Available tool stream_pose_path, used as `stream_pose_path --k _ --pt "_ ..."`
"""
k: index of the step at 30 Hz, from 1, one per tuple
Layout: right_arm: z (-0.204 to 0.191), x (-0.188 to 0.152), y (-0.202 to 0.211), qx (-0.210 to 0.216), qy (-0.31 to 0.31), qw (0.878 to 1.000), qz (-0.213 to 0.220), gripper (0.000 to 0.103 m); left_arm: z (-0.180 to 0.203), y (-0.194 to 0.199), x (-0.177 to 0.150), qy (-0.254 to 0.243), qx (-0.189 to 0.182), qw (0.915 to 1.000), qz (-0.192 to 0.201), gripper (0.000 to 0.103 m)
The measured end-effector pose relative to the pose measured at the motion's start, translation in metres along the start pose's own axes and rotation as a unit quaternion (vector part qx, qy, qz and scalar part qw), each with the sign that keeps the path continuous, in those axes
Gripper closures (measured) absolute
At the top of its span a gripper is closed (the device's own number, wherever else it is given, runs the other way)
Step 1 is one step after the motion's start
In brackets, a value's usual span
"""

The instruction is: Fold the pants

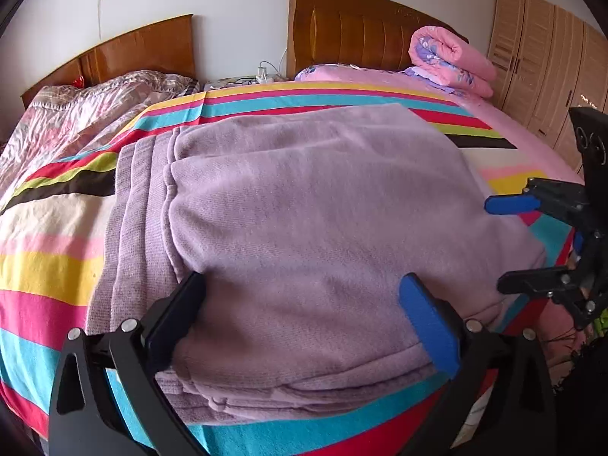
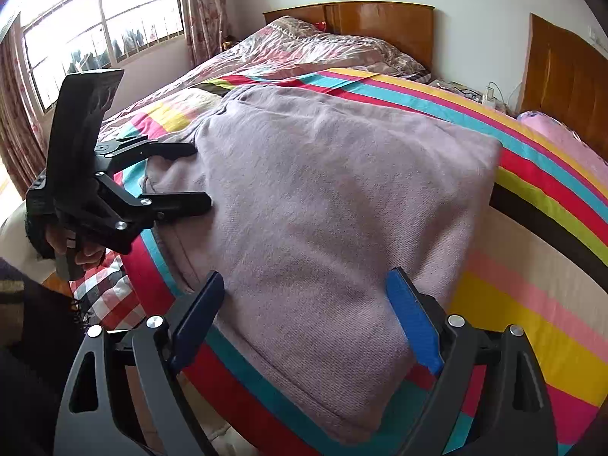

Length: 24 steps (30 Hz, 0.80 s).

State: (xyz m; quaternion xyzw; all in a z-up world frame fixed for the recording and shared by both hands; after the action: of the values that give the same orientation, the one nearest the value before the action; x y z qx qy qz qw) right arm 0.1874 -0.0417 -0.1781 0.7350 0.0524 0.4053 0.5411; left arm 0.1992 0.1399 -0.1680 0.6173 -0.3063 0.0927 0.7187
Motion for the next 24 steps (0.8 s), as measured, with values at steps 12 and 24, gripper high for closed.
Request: stream_pose_path --k 12,24 --pt "0.084 0.094 0.009 0.047 -0.058 0.996 0.044 0.017 0.001 0.002 0.005 0.015 0.004 0.9999 -0.004 0.001" --pt "0.135 0.109 0.028 -0.023 -0.150 0.984 0.094 0.016 0.002 0.002 0.004 0.010 0.010 0.9999 -0.001 0.001"
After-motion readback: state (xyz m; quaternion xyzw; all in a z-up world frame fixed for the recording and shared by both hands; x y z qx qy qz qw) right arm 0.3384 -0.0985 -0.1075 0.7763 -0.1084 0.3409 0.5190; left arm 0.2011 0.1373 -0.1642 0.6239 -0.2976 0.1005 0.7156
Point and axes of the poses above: each gripper's, at about its wrist camera, not at the fingertips, and y roughly against the way its jaws point, z to its right, x to its top, the point moved 7 cm from there along -y, roughly the way its jaws point, and after that the axes turned 11 degrees about -z, right-handed, at the moved point
